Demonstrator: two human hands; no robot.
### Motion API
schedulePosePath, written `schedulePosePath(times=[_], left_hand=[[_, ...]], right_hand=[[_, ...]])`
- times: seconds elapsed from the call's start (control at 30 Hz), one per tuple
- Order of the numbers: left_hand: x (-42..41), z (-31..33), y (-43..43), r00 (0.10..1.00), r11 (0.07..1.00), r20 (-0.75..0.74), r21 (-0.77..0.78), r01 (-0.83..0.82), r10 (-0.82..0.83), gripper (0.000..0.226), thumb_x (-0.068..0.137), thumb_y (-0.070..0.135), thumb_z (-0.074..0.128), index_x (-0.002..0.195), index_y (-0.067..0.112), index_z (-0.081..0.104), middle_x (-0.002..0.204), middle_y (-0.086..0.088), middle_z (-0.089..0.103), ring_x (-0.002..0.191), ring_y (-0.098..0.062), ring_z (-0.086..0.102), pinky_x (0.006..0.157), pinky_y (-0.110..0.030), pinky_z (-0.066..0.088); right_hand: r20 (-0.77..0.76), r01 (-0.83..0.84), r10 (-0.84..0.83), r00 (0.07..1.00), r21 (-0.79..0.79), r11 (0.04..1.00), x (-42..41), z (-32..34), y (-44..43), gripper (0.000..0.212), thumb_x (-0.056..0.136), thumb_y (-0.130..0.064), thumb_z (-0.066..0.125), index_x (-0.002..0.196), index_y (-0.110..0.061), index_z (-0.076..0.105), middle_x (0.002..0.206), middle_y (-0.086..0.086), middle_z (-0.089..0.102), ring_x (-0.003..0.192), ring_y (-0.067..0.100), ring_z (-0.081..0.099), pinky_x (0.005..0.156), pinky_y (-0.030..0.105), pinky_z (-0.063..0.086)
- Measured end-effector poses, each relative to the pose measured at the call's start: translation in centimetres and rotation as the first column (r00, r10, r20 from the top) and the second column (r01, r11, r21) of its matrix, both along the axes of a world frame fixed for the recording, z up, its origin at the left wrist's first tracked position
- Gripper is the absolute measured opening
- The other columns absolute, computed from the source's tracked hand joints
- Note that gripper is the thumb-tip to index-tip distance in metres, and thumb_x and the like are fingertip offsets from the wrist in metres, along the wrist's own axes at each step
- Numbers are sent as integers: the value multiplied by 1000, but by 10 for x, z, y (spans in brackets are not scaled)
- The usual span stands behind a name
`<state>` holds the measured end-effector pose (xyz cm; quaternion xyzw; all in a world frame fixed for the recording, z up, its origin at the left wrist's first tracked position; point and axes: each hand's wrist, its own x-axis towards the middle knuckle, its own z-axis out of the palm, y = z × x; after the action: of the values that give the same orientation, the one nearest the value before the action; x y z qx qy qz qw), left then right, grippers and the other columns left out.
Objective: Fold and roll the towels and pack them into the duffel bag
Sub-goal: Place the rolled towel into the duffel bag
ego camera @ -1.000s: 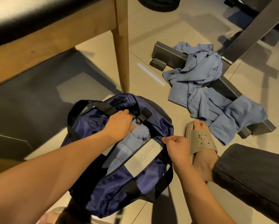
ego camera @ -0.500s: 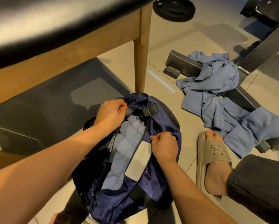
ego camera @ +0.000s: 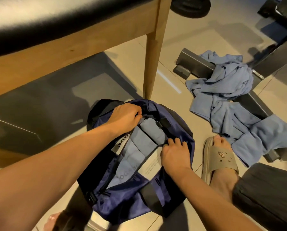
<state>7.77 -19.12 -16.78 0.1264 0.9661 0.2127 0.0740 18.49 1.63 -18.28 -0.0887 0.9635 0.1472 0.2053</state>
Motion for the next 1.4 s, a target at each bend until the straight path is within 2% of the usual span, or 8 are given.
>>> schedulePosePath(times=[0.2, 0.37, 0.47, 0.57, 0.8, 0.97, 1.17, 1.4], left_hand=[[1, -12, 8, 991, 999, 129, -29, 24, -20, 27, 101, 43, 49, 105, 25, 69, 101, -3, 71, 98, -31, 64, 70, -37, 46], [7, -7, 8, 998, 993, -8, -104, 54, -55, 22, 99, 37, 57, 110, 24, 72, 103, 0, 68, 102, -26, 60, 77, -40, 50], [2, -3, -1, 996, 990, 66, -131, 60, -52, 16, 96, 32, 59, 92, 21, 70, 89, 0, 68, 91, -27, 63, 73, -40, 50], [-12, 13, -13, 994, 999, 106, -50, -18, 23, 15, 95, 27, 65, 101, 21, 77, 97, -1, 75, 93, -27, 67, 78, -35, 49], [-19, 21, -26, 998, 1000, 65, 15, -26, 25, 20, 95, 25, 68, 111, 19, 78, 108, -2, 76, 101, -26, 69, 86, -31, 48], [-22, 25, -26, 999, 998, 16, 57, -35, 34, 20, 97, 24, 65, 111, 18, 79, 105, -4, 75, 98, -27, 68, 83, -34, 50], [-32, 28, -31, 999, 999, -32, 34, -35, 36, 23, 100, 20, 59, 112, 13, 77, 103, -9, 70, 100, -32, 63, 76, -31, 42], [-31, 28, -31, 1000, 1000, 19, 29, 8, -9, 22, 99, 22, 64, 114, 15, 77, 108, -7, 74, 101, -29, 66, 82, -30, 45]], right_hand=[[-115, -49, 36, 993, -113, 992, 6, 5, -4, 34, 66, -25, 85, 95, -11, 75, 111, 15, 69, 85, 35, 62, 71, 45, 53], [-103, -161, 139, 985, -261, 952, 6, 6, -10, 58, 77, -23, 73, 133, -11, 62, 145, 15, 55, 122, 38, 56, 93, 51, 51], [-52, -272, 270, 962, -314, 910, -9, 9, -24, 71, 92, -23, 57, 156, -7, 32, 165, 17, 25, 149, 39, 27, 119, 55, 28], [32, -270, 292, 956, -297, 916, -25, -2, -37, 65, 107, -31, 35, 161, -8, 8, 170, 12, 0, 155, 35, 8, 124, 51, 14], [47, -200, 220, 974, -266, 943, -44, -7, -68, 60, 107, -33, 31, 159, -7, 18, 165, 19, 18, 145, 38, 27, 113, 49, 29], [57, -268, 292, 955, -257, 929, -56, -13, -78, 62, 108, -41, 26, 162, -19, 4, 169, 10, 4, 154, 38, 6, 117, 53, 25], [95, -258, 279, 956, -188, 948, -68, -15, -85, 75, 103, -49, 39, 161, -30, -3, 164, 8, 18, 149, 36, 19, 107, 48, 36], [76, -254, 269, 960, -167, 953, -58, -6, -76, 57, 100, -40, 51, 149, -20, 29, 148, 10, 33, 135, 33, 35, 89, 41, 43]])
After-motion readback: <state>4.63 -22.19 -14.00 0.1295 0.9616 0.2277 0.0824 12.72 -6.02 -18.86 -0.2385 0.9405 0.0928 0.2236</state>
